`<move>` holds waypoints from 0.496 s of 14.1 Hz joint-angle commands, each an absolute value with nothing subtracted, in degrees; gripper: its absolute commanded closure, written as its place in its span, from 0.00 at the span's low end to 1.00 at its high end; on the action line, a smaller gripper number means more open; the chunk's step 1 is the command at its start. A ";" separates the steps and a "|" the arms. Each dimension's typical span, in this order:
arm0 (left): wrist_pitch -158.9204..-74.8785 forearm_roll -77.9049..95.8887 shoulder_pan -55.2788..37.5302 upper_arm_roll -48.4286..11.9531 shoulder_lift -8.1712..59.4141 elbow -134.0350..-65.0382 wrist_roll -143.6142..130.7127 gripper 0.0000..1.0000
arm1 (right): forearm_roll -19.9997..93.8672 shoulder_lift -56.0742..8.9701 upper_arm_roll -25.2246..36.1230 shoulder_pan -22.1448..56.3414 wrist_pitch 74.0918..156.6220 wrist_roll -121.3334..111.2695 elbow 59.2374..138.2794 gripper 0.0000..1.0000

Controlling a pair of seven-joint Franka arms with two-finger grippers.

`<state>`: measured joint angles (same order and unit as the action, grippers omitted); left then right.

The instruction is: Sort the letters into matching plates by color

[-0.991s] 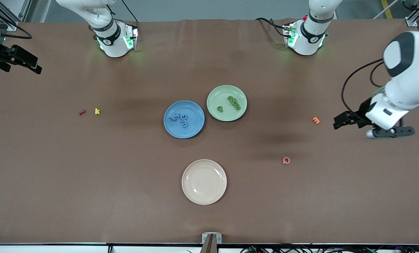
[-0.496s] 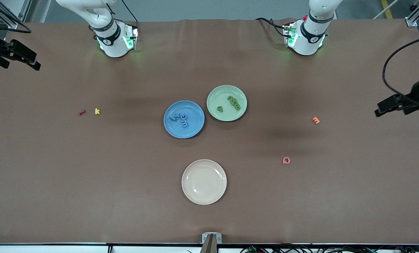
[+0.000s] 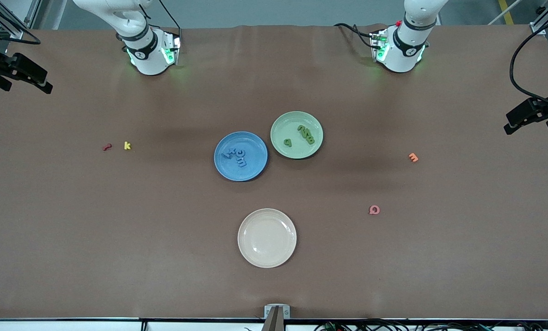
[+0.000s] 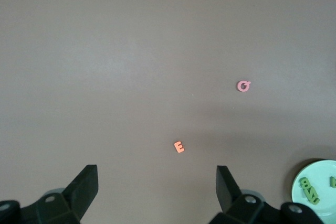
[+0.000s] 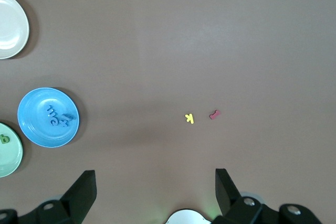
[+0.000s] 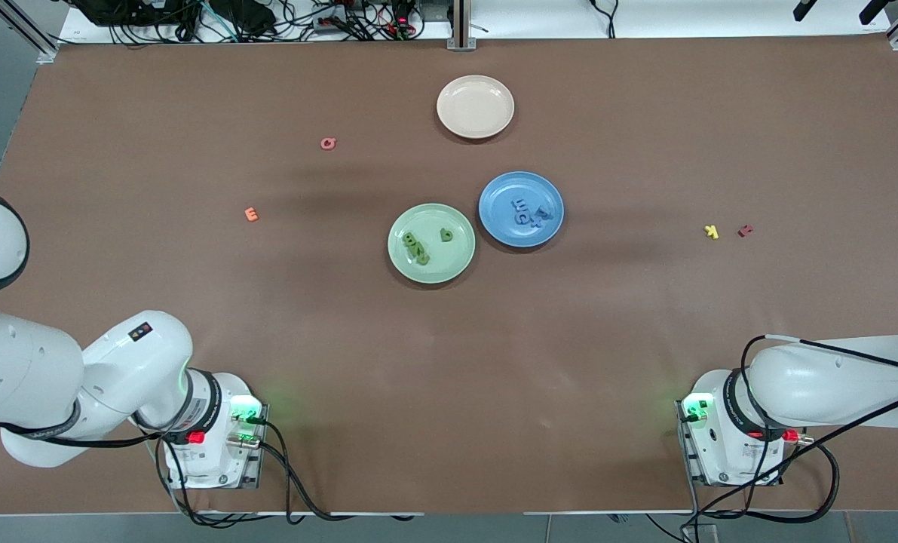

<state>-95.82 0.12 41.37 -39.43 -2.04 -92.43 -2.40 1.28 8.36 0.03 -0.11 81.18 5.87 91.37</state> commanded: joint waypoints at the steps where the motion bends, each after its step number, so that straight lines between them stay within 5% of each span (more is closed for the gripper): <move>1: -95.54 1.32 24.86 -22.24 -1.32 -90.53 -1.32 0.01 | 0.70 9.23 0.70 0.35 82.00 5.27 92.55 0.00; 4: -95.54 1.32 10.59 -7.95 -1.23 -90.44 -1.05 0.01 | 0.79 9.05 0.62 0.96 82.70 5.27 92.64 0.00; 7: -95.54 1.41 2.83 -0.02 -1.23 -90.44 -1.05 0.01 | 0.88 8.79 0.62 1.14 83.85 5.27 92.64 0.00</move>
